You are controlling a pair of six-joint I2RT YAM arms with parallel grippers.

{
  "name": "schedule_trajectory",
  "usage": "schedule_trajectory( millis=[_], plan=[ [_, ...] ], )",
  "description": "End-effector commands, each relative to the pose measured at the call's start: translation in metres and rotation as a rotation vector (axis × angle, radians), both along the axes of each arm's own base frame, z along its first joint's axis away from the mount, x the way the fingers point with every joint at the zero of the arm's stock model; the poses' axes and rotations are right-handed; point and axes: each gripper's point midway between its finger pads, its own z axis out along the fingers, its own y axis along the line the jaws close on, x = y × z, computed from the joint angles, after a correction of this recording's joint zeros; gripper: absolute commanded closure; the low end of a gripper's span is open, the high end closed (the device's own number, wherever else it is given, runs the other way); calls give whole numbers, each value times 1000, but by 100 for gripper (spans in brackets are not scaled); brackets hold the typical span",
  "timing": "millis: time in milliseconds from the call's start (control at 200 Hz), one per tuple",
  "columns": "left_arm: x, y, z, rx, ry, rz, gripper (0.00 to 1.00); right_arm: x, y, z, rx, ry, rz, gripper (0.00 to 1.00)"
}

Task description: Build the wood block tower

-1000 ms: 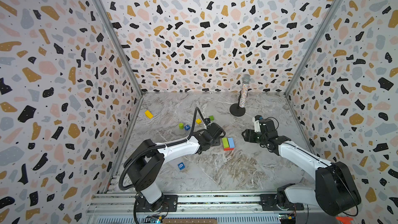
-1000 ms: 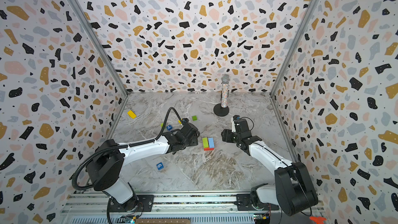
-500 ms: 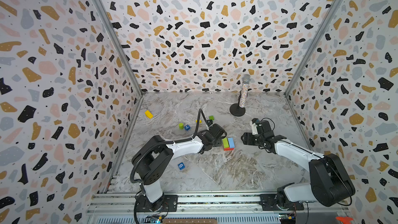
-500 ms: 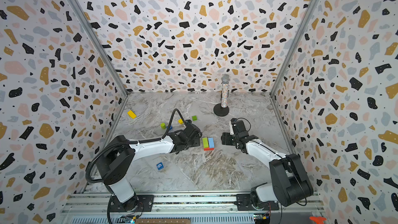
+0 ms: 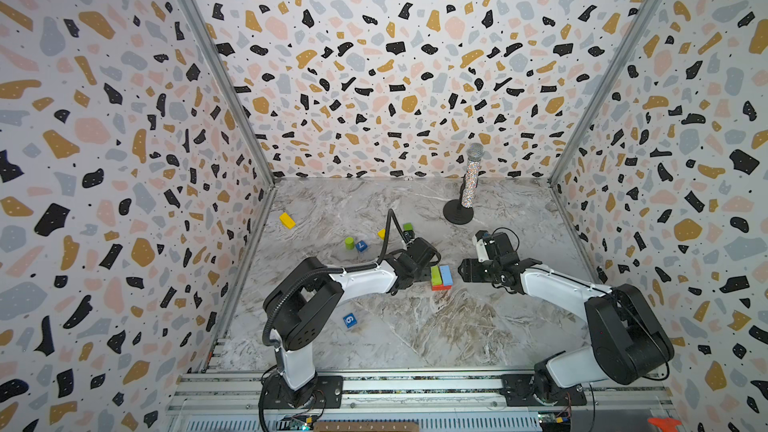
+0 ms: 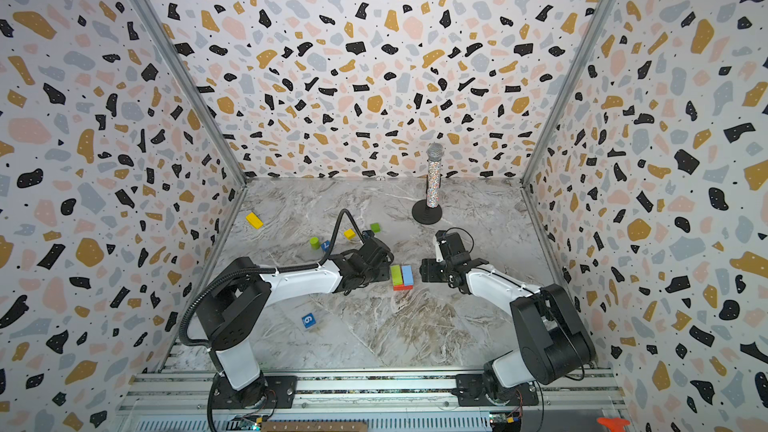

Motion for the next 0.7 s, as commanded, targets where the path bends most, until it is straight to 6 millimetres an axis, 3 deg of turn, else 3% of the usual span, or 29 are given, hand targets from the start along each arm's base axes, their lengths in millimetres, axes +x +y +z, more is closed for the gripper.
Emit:
schedule_trajectory(
  millis=[0, 310, 696],
  plan=[
    [3, -10, 5, -33, -11, -4, 47, 7, 10, 11, 5, -23, 28, 28],
    [2, -13, 2, -38, -7, -8, 48, 6, 25, 5, 2, -12, 64, 28],
    [-1, -21, 0, -32, 1, -21, 49, 5, 27, 4, 7, -9, 71, 28]
  ],
)
